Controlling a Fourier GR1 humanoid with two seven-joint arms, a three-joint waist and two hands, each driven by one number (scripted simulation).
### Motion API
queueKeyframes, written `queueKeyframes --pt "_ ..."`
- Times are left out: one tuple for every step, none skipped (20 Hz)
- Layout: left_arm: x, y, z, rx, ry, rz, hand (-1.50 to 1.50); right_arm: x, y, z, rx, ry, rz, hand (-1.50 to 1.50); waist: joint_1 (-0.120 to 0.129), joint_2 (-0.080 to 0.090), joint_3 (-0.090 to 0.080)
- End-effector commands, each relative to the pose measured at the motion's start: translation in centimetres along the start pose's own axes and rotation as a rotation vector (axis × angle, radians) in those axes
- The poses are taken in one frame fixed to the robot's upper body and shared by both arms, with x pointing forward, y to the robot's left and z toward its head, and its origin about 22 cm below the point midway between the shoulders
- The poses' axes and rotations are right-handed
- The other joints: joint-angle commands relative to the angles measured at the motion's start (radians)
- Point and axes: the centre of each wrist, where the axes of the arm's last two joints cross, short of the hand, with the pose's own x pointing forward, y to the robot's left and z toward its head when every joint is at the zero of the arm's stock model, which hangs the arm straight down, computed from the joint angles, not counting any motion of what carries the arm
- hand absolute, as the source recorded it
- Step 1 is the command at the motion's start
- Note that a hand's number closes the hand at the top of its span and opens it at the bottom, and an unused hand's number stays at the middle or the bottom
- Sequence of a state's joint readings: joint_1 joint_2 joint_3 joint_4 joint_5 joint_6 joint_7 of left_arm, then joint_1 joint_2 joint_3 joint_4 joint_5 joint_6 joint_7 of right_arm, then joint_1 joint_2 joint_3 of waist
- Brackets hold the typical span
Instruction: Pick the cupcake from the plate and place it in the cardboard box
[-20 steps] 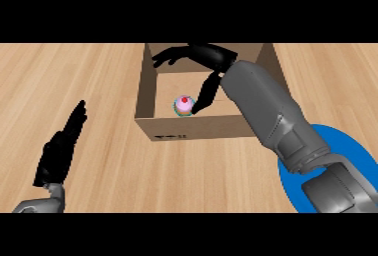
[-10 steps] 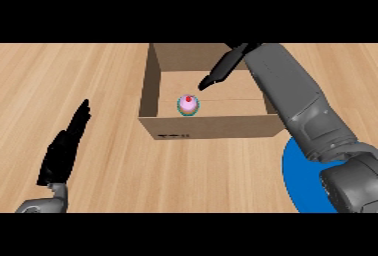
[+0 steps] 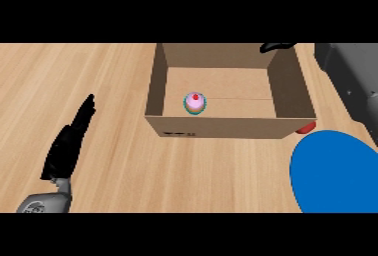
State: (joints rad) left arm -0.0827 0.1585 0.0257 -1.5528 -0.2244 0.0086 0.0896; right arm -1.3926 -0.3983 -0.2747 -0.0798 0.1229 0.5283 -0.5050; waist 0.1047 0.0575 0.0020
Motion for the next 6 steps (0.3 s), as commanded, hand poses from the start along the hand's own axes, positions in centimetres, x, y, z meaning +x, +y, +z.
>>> queueKeyframes --pt "0.6 -0.2 -0.5 -0.015 -0.015 0.004 0.00 2.2 -3.7 1.9 -0.052 0.001 -0.025 -1.50 0.018 0.009 0.001" --pt "0.5 -0.5 -0.1 -0.031 -0.015 0.014 0.00 1.7 -4.7 3.3 -0.051 -0.005 0.001 -1.50 0.028 0.015 0.002" --pt "1.2 -0.7 -0.4 -0.025 -0.040 0.006 0.00 1.5 -4.8 3.5 -0.052 -0.005 -0.005 -1.50 0.028 0.015 0.003" --pt "0.6 -0.5 0.0 -0.030 -0.033 0.013 0.00 1.8 -5.8 4.4 -0.054 -0.010 0.012 -1.50 0.038 0.020 0.003" --pt "0.7 -0.3 -0.1 -0.041 -0.033 -0.008 0.00 2.6 -6.3 4.4 -0.050 -0.002 0.025 -1.50 0.045 0.023 0.003" --pt "0.6 -0.1 0.1 -0.041 -0.028 -0.004 0.00 1.6 -6.7 5.5 -0.048 -0.006 0.017 -1.50 0.042 0.020 0.005"
